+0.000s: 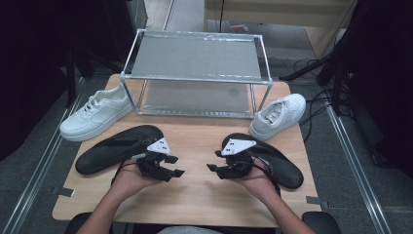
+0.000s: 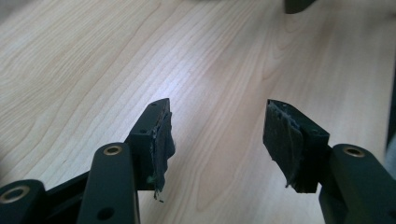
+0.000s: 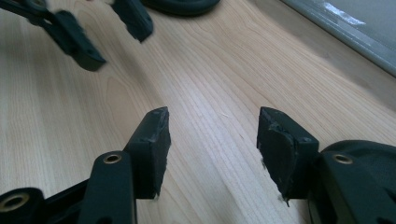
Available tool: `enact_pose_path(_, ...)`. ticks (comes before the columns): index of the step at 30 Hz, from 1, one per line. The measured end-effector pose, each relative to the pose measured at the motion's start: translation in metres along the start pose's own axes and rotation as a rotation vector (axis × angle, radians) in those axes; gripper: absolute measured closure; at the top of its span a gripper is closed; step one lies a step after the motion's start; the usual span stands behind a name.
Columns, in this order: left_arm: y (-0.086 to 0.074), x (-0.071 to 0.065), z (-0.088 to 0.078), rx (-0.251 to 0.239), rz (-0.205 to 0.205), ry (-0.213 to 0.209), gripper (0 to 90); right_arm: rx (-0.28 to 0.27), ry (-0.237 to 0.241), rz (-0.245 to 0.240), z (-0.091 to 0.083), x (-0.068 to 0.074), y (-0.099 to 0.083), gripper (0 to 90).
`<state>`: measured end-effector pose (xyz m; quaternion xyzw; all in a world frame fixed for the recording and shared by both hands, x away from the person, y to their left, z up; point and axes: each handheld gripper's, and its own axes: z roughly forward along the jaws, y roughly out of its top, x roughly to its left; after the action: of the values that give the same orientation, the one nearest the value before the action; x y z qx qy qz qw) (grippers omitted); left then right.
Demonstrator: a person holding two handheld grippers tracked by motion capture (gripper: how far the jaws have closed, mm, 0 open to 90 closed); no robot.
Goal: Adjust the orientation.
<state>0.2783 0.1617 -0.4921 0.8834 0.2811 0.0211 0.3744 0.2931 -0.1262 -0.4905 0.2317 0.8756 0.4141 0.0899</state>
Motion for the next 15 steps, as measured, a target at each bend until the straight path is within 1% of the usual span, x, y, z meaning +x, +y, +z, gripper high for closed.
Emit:
enact_pose_path(1, -0.001, 0.002, -0.006, -0.024, -0.018, 0.009, 41.5, -0.001, 0.001, 0.004, 0.0, -0.001, 0.0, 49.5)
enact_pose_path(3, -0.002, 0.005, -0.01, -0.035, -0.033, 0.013, 41.2, 0.002, 0.011, 0.016, 0.0, -0.004, -0.001, 49.7)
enact_pose_path(6, -0.003, 0.008, -0.012, -0.033, -0.031, 0.017, 41.2, 0.009, 0.016, 0.023, 0.002, -0.005, -0.002, 50.8)
enact_pose_path(7, -0.004, 0.009, -0.014, -0.024, -0.034, 0.025, 40.5, 0.024, 0.025, 0.025, 0.003, -0.006, -0.002, 51.4)
enact_pose_path(10, -0.006, 0.012, -0.017, -0.025, -0.037, 0.034, 39.6, 0.033, 0.026, 0.024, 0.004, -0.007, -0.003, 53.3)
enact_pose_path(11, -0.006, 0.013, -0.018, -0.031, -0.046, 0.031, 39.4, 0.03, 0.025, 0.019, 0.004, -0.007, -0.003, 54.3)
enact_pose_path(14, -0.007, 0.015, -0.02, -0.028, -0.056, 0.027, 39.5, 0.02, 0.011, -0.001, 0.003, -0.007, -0.004, 54.6)
enact_pose_path(15, -0.007, 0.017, -0.021, -0.022, -0.064, 0.027, 39.5, 0.024, 0.001, 0.002, 0.002, -0.007, -0.005, 55.0)
